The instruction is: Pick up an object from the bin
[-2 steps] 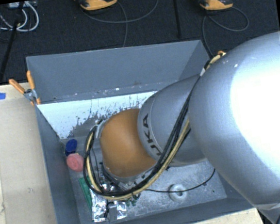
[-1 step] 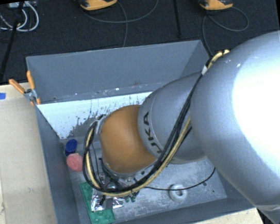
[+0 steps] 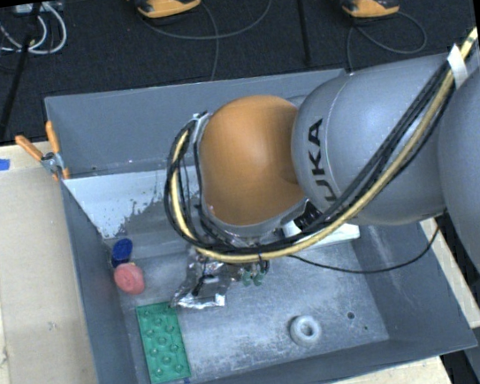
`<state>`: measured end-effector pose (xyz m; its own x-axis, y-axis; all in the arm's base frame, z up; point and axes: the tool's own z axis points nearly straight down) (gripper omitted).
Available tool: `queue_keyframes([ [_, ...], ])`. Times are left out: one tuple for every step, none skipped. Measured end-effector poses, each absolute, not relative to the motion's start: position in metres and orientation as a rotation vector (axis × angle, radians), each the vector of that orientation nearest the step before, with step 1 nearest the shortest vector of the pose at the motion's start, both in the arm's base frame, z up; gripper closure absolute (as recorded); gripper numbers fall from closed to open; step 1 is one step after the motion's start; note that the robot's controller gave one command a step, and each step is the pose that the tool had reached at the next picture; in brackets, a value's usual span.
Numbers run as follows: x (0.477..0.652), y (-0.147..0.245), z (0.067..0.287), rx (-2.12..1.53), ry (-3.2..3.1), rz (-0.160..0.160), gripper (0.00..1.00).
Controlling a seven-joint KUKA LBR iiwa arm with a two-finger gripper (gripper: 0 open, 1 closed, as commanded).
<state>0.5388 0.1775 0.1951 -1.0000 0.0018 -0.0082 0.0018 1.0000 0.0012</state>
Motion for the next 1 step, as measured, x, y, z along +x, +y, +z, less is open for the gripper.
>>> queue_keyframes([
  [0.616,0.1756,0.192,-0.389,3.115,0.0,1.0],
])
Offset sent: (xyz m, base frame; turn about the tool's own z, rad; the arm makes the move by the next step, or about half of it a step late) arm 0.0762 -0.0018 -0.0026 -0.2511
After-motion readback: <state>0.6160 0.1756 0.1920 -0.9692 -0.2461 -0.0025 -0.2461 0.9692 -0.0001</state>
